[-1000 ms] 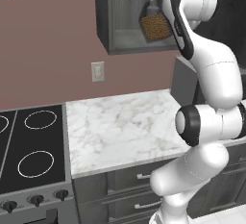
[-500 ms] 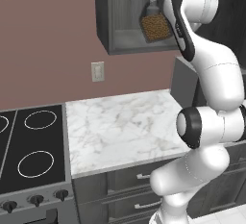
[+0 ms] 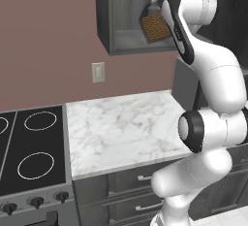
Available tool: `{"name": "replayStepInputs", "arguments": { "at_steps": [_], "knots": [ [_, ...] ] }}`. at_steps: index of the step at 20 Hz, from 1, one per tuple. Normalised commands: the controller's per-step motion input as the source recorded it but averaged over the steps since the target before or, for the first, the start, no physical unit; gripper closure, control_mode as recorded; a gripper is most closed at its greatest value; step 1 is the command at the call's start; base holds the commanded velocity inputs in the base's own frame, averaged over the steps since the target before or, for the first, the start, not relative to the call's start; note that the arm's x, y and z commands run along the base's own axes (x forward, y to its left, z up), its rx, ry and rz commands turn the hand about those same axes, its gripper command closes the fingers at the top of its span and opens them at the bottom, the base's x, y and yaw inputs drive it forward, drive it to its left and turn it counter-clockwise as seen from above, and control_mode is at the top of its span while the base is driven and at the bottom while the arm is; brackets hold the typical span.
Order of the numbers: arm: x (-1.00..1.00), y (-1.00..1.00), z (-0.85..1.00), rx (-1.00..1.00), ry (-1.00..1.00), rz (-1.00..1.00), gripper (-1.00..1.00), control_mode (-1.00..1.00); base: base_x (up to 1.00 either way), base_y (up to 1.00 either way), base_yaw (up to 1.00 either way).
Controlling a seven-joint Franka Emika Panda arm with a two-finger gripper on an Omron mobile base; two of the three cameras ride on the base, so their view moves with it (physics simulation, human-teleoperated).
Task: Pick the jar and candle from the dining table and place them in the open cabinet. Close the cabinet after placing the objects.
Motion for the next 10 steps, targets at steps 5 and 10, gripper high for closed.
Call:
{"name": "replayStepInputs", "arguments": {
  "at_steps": [5, 10],
  "knots": [
    [0.36, 0.22, -0.08, -0.02, 0.04, 0.00, -1.00, -1.00, 0.00, 0.00, 0.00],
    [0.31, 0.00, 0.00, 0.00, 0.00, 0.00, -1.00, -1.00, 0.00, 0.00, 0.00]
  ]
}}
